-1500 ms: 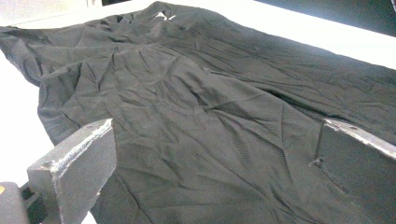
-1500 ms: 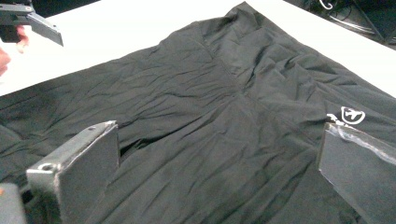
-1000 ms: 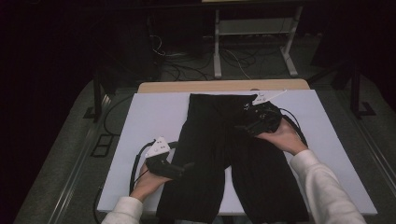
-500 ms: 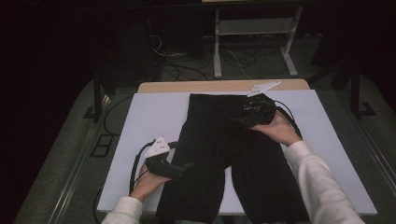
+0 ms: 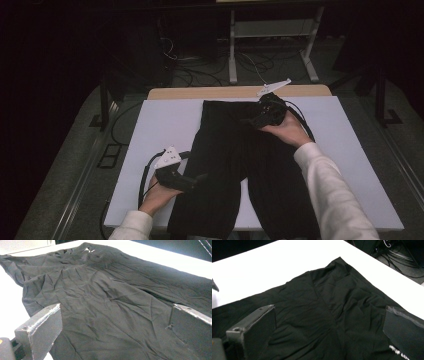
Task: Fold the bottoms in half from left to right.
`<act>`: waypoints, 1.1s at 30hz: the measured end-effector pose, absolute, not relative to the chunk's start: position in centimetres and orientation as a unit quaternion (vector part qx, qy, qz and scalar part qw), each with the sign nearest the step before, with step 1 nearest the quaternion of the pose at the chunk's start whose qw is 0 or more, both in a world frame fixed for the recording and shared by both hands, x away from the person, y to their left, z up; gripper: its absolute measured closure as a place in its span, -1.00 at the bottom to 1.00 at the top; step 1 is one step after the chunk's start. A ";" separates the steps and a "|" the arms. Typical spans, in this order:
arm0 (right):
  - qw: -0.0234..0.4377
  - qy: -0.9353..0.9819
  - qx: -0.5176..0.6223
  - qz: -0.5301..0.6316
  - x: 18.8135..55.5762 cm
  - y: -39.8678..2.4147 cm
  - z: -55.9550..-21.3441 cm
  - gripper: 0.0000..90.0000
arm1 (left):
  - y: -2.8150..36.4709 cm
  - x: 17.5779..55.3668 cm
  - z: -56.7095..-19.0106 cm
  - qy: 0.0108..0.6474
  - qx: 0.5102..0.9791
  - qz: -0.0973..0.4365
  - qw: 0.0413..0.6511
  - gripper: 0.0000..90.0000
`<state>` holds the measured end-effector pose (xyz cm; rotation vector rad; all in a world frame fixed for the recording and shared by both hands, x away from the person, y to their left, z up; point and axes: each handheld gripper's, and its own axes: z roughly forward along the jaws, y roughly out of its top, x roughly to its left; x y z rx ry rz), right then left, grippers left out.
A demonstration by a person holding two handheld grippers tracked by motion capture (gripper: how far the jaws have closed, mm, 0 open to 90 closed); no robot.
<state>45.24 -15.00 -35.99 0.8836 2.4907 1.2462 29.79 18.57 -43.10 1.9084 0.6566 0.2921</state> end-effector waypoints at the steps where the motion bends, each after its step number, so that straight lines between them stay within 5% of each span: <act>1: 0.110 0.847 0.301 0.425 45.4 -14.8 -36.0 -1.00 | 18.6 29.8 -43.1 0.275 0.797 0.121 0.524 -1.00; 33: 0.118 0.844 0.303 0.427 48.7 -7.5 -36.6 -1.00 | 18.7 29.8 -43.1 0.276 0.794 0.121 0.528 -1.00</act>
